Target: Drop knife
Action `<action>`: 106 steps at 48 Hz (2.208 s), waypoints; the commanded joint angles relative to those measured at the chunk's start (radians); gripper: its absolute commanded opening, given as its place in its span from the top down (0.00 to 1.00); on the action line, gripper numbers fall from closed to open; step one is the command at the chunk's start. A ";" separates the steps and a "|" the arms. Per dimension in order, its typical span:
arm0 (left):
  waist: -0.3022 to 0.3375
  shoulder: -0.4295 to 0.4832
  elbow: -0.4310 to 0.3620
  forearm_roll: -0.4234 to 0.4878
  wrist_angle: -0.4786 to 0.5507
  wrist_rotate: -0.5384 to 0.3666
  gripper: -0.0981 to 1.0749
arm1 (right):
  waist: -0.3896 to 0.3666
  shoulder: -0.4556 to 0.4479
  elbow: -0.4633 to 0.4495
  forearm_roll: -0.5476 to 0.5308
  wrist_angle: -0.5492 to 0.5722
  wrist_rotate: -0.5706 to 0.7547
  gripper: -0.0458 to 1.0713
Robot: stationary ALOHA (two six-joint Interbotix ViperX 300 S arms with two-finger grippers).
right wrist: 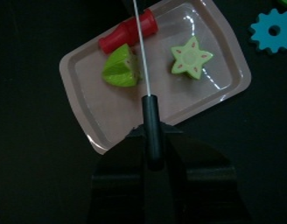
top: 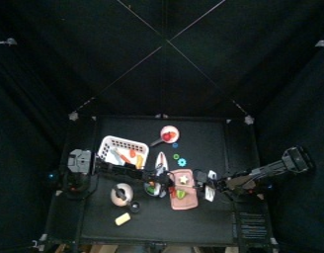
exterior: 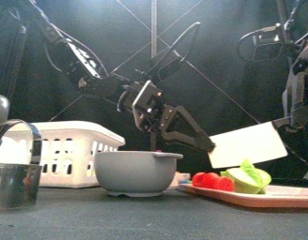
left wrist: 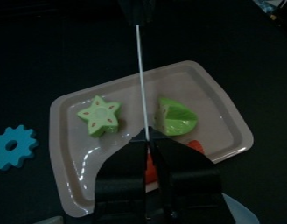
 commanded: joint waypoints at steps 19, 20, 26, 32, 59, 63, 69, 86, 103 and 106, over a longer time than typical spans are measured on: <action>0.000 -0.066 -0.012 -0.084 -0.012 0.000 0.32 | -0.011 -0.006 -0.025 -0.005 -0.008 0.005 0.60; 0.000 -0.069 -0.011 -0.087 -0.014 0.000 0.30 | -0.011 -0.006 -0.025 -0.003 -0.009 0.005 0.60; 0.000 -0.107 0.000 -0.094 -0.014 0.002 0.27 | -0.021 -0.012 -0.025 0.005 -0.008 0.005 0.60; 0.002 -0.158 0.026 -0.097 -0.015 0.002 0.27 | -0.043 -0.018 -0.025 0.009 -0.005 0.005 0.60; 0.017 -0.310 0.215 -0.201 -0.206 0.009 0.27 | -0.371 -0.067 -0.040 0.029 -0.009 0.006 0.59; 0.012 -0.322 0.244 -0.183 -0.242 0.009 0.27 | -0.442 -0.083 -0.023 0.038 -0.014 0.006 0.59; 0.002 -0.337 0.279 -0.169 -0.293 0.008 0.27 | -0.538 -0.094 0.028 0.078 -0.061 0.006 0.59; -0.014 -0.333 0.333 -0.175 -0.428 0.008 0.27 | -0.730 -0.083 0.178 0.164 -0.353 0.005 0.58; -0.008 -0.321 0.333 -0.207 -0.431 0.008 0.27 | -0.741 -0.037 0.202 0.187 -0.417 0.005 0.58; -0.008 -0.319 0.334 -0.233 -0.433 0.009 0.27 | -0.742 -0.028 0.202 0.184 -0.434 0.005 0.58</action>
